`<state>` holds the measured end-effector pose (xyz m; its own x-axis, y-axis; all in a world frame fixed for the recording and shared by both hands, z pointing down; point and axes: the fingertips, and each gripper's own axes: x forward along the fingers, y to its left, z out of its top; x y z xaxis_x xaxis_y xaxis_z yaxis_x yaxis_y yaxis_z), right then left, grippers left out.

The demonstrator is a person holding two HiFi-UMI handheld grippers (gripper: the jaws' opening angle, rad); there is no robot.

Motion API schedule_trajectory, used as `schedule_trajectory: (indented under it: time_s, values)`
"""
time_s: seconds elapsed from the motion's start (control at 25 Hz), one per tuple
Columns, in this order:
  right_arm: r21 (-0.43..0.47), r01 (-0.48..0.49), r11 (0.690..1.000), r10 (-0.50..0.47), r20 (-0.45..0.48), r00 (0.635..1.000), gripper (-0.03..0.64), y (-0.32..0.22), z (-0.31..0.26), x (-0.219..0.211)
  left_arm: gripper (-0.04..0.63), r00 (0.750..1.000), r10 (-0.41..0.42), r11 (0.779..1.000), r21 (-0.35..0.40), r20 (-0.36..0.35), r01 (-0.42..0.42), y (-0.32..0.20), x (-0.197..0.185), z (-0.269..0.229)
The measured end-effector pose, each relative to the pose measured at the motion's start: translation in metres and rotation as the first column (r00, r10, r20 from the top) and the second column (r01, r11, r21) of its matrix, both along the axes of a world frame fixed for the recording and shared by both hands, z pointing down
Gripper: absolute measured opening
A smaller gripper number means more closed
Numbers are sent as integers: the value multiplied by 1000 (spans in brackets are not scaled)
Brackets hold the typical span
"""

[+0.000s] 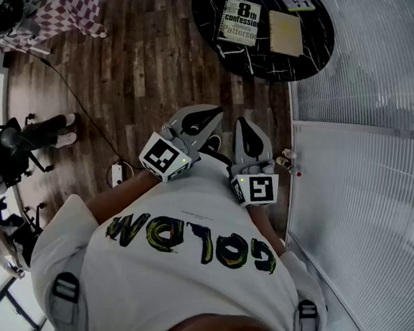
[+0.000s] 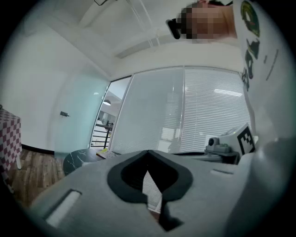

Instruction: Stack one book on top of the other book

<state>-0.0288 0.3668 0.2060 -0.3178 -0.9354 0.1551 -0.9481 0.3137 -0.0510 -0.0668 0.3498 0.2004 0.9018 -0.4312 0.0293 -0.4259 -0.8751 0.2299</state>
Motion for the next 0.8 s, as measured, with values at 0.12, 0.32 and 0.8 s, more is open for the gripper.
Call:
schedule_trajectory:
  time_s: [0.12,0.32,0.8]
  values:
    - [6,0,1000,0,16,1000,-2,-1,-4,7,2,1000,2,1000,6,6,-2,0,9,0]
    - [6,0,1000,-1,63,998,0,-2,-4,24,2,1000,-1,1000,-1,19,1,0,25,1]
    - [-1,-5,1000,5,72,997,0,2,-2,72,2,998,-35,999,-35,44,37,4,72,8]
